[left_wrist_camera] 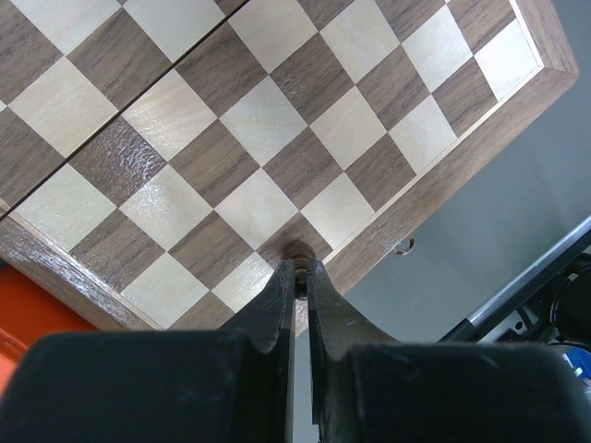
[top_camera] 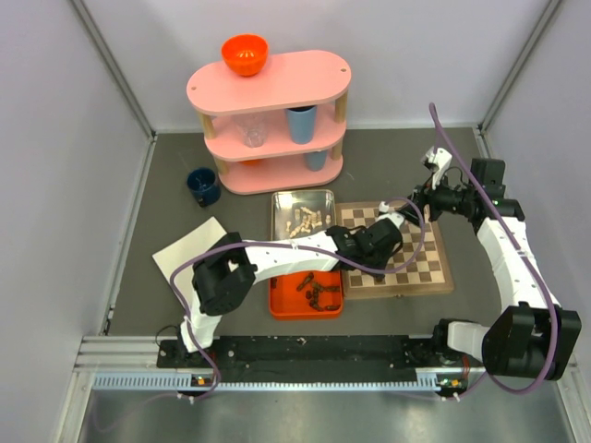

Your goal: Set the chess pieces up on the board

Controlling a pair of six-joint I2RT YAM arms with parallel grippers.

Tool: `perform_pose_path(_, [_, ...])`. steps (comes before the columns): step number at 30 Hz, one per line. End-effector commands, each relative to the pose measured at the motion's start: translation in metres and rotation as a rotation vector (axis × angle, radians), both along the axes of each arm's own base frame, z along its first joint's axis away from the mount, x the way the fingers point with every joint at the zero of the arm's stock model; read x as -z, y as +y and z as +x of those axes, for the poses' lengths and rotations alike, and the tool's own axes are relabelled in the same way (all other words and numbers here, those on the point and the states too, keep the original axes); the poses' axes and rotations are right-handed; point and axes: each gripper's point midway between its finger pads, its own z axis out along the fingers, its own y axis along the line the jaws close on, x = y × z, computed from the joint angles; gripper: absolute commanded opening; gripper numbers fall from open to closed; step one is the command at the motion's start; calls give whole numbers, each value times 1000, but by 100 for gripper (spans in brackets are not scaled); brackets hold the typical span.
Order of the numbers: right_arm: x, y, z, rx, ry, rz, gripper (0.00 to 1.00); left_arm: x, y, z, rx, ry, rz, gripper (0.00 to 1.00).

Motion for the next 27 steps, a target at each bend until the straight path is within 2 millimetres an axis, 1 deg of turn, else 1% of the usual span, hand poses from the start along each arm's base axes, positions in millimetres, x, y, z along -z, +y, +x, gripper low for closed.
perform_pose_path(1, [-11,1,6,-14,-41,15,65,-10,-12,1,20,-24,-20,0])
perform_pose_path(4, [-11,1,6,-14,-41,16,65,-11,-12,1,19,-24,-17,0])
perform_pose_path(5, [-11,1,6,-14,-38,16,65,-8,-12,2,18,-23,-9,0])
perform_pose_path(6, [-11,1,6,-15,-38,17,65,-10,-12,1,20,-24,-12,0])
perform_pose_path(8, [-11,1,6,-13,-38,17,65,-8,-12,1,20,-21,-3,4])
perform_pose_path(12, [-10,1,5,-14,-35,19,65,-8,-13,2,19,-25,-1,5])
perform_pose_path(18, [-12,0,6,-16,-41,19,65,-8,-13,2,20,-23,3,13])
perform_pose_path(27, [-11,0,5,-16,-34,23,65,-7,-15,-1,29,-19,2,20])
